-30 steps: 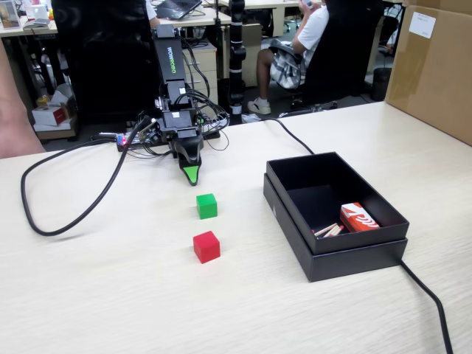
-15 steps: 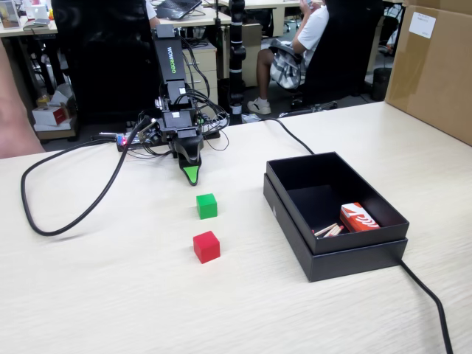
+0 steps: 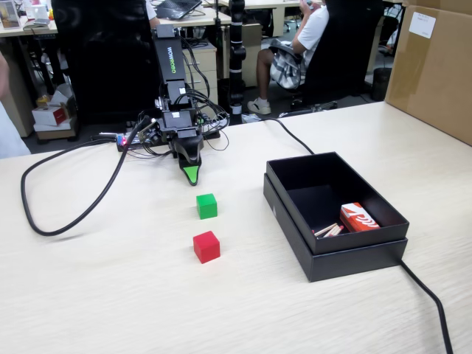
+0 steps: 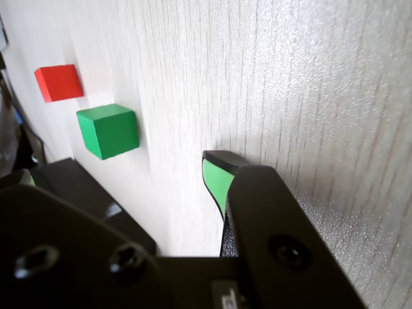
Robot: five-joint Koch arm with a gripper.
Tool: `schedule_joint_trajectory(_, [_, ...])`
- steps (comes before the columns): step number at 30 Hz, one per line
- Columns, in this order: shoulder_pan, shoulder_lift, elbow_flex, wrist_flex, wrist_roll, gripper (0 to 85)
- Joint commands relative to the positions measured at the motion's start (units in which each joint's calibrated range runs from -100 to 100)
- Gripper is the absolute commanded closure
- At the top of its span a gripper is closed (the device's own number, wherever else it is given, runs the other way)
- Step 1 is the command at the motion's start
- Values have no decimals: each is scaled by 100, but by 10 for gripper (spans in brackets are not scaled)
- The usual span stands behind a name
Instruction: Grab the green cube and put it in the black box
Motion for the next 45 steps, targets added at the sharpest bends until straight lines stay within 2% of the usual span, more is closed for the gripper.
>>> schedule_joint_trajectory(1, [0,39,-57,-110,-10,351])
schedule_joint_trajectory(24, [166,27,-3,-145,-5,379])
schedule_joint_trajectory(30, [83,39,868,-1518,-5,379])
schedule_joint_trajectory(35, [59,325,2327,-3047,0,382])
schedule_joint_trajectory(40, [44,1737,4177,-4447,-15,382])
schedule_joint_trajectory(45, [-54,4020,5827,-4792,-39,380])
